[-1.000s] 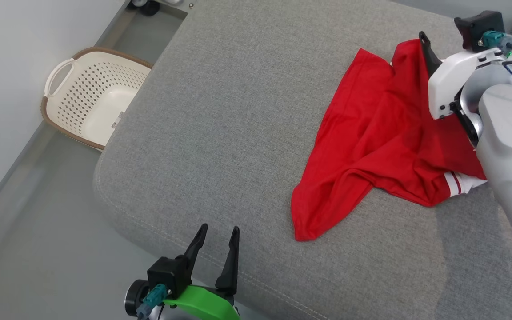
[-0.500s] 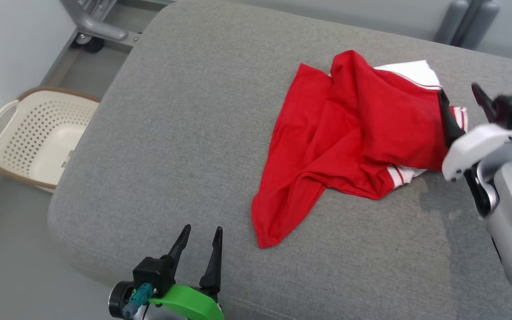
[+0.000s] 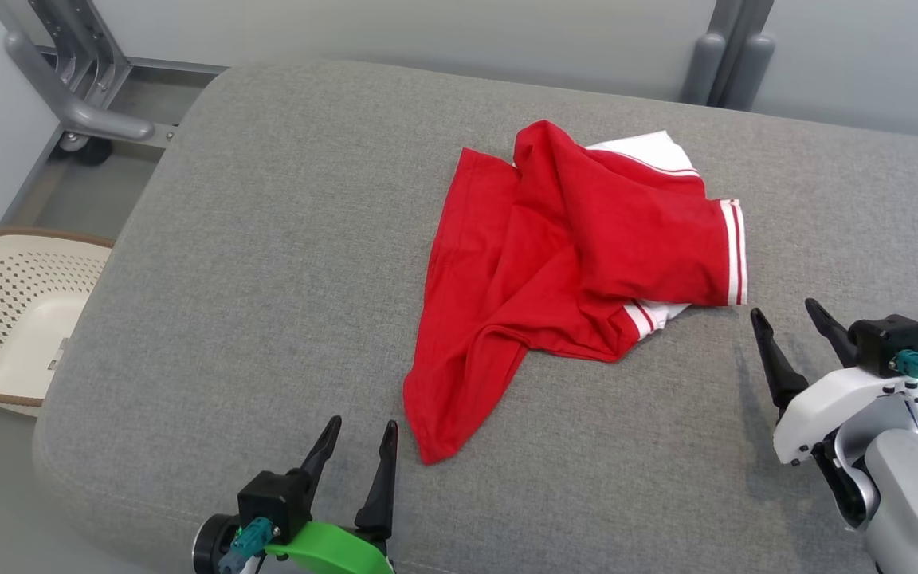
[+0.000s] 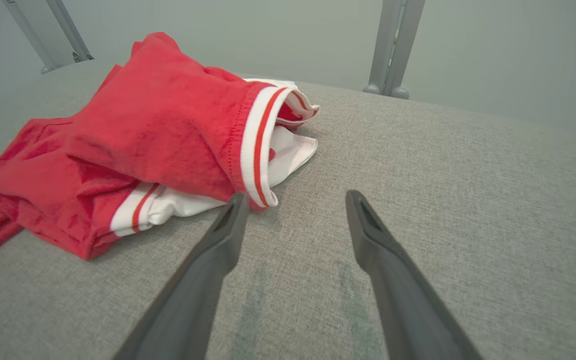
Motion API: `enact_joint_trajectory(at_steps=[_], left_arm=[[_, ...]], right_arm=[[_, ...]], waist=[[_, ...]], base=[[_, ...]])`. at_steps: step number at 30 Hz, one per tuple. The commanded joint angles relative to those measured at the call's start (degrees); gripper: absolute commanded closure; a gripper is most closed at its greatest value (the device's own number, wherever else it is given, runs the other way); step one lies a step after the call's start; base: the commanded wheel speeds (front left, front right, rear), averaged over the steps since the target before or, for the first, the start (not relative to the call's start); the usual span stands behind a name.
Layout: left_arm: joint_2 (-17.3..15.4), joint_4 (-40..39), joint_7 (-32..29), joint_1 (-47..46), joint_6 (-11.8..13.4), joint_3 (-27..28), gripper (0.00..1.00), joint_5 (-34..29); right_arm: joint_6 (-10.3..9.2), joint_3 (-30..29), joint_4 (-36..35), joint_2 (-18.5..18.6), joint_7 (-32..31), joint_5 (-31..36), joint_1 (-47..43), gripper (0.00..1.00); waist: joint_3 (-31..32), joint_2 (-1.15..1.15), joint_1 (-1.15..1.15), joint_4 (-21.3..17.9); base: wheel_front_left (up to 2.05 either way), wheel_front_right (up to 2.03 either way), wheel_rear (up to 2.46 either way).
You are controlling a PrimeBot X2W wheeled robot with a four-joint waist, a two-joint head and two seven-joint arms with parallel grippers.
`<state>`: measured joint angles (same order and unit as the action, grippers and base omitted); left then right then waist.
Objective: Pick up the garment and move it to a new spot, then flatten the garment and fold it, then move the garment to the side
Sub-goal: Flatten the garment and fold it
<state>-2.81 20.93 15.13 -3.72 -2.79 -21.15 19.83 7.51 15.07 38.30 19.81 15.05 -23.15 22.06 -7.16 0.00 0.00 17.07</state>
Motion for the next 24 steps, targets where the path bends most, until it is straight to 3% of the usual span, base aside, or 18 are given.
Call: enact_joint_trajectory(at_steps=[1, 17, 18, 19, 20, 24], left_arm=[[-0.2, 0.42, 0.01, 0.94, -0.27, 0.22, 0.0, -0.73], [-0.19, -0.56, 0.01, -0.07, -0.2, -0.65, 0.0, -1.32], [-0.18, -0.7, 0.01, -0.14, -0.11, -0.78, 0.0, -1.47], [-0.18, -0.88, 0.01, -0.2, 0.01, -0.86, 0.0, -1.52], [-0.19, -1.04, 0.01, -0.28, 0.12, -0.89, 0.0, -1.54], [-0.18, -1.28, 0.01, -0.02, 0.28, -0.47, 0.0, -1.83]], right_arm=[[-0.04, 1.02, 0.94, 0.07, 0.14, -0.46, 0.41, 0.0], [-0.04, 6.23, 14.02, -0.92, -1.25, -1.25, 10.59, 0.0], [-0.04, 6.75, 14.52, -1.13, -1.21, -1.57, 10.93, 0.22], [-0.04, 7.12, 14.61, -1.48, -1.01, -2.25, 11.23, 0.66], [-0.04, 7.49, 14.52, -1.51, -0.75, -2.55, 11.52, 0.99], [-0.04, 9.0, 12.79, -1.64, -0.07, -3.96, 11.68, 1.0]], waist=[[0.01, 0.0, 0.0, 0.85], [-1.87, 0.0, 0.0, 4.8], [-1.91, 0.0, 0.0, 4.9], [-1.96, 0.0, 0.0, 4.94], [-1.96, 0.0, 0.0, 4.9], [-1.47, 0.0, 0.0, 3.8]], base=[[0.0, 0.0, 0.0], [0.0, 0.0, 0.0], [0.0, 0.0, 0.0], [0.0, 0.0, 0.0], [0.0, 0.0, 0.0], [0.0, 0.0, 0.0]])
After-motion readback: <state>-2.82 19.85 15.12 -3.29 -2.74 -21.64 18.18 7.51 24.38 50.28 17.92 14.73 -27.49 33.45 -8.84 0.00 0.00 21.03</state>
